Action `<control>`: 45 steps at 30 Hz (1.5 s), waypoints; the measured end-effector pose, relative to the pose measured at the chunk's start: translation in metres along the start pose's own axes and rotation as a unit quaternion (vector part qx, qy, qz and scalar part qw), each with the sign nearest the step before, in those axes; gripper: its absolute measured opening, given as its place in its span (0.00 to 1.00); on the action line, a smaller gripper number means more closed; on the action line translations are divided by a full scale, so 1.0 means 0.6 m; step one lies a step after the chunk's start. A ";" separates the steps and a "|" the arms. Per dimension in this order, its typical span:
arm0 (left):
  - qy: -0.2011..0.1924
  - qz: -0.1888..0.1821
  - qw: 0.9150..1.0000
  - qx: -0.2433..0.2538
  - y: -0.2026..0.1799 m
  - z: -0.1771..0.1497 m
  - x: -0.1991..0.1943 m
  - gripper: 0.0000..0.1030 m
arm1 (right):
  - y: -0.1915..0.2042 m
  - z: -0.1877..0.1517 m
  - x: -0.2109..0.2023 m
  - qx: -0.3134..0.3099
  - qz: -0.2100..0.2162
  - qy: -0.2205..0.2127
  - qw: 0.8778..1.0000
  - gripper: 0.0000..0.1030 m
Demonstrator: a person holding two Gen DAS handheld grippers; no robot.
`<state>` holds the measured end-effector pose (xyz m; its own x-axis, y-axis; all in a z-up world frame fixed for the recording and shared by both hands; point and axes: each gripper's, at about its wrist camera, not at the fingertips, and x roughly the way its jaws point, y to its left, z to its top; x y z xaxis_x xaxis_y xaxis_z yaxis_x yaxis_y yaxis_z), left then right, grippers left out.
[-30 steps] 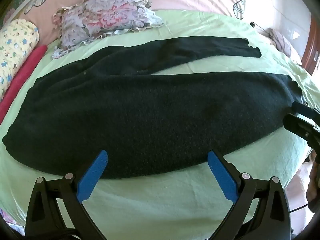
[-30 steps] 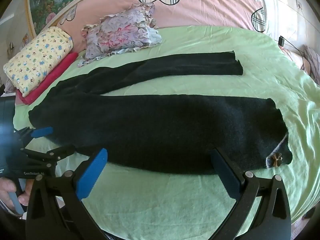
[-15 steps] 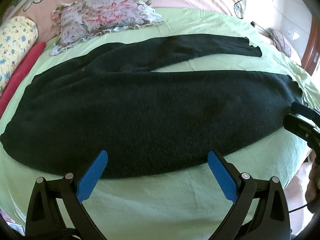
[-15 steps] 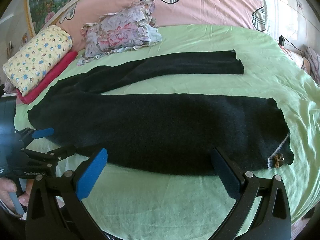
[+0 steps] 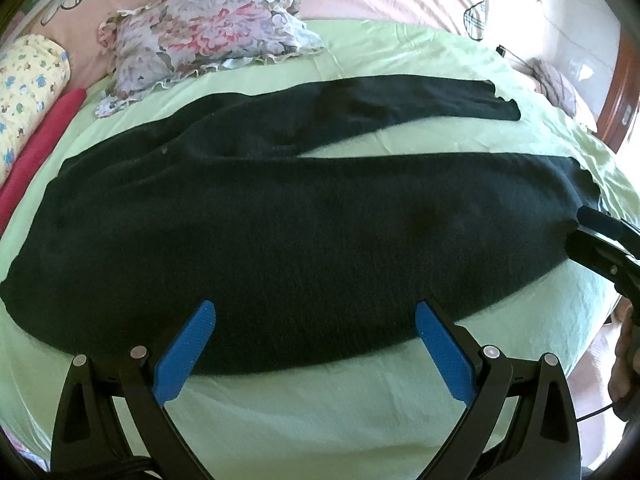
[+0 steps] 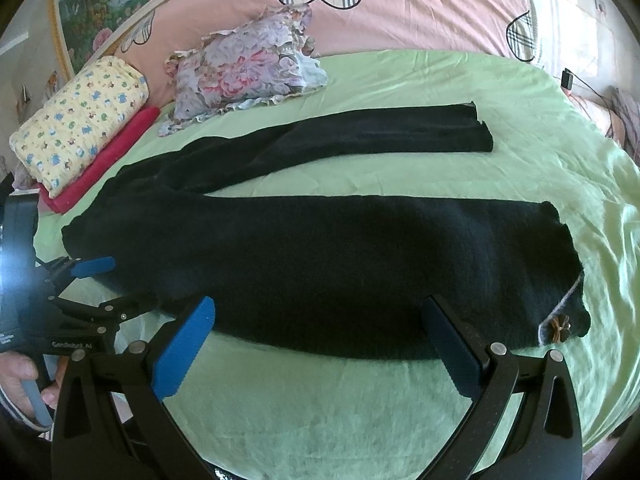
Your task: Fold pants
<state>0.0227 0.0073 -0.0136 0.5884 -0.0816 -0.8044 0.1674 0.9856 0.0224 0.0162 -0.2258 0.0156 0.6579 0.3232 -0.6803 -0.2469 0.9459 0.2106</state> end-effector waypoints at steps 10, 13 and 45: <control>-0.006 -0.007 1.000 0.015 0.011 0.028 0.006 0.98 | -0.012 0.026 0.008 -0.020 -0.019 0.011 1.000 1.00; -0.009 -0.009 1.000 0.021 0.014 0.044 0.009 0.98 | -0.020 0.039 0.012 -0.008 -0.010 0.009 1.000 1.00; 0.030 -0.114 0.986 0.122 0.041 0.365 0.197 0.97 | -0.257 0.321 0.169 0.074 -0.034 0.078 0.994 0.95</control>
<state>0.2697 -0.0106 0.0219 0.4675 -0.2799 -0.8385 0.4789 0.8775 -0.0259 0.2580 -0.3335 0.0494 0.5488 0.2612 -0.7941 -0.0908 0.9629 0.2541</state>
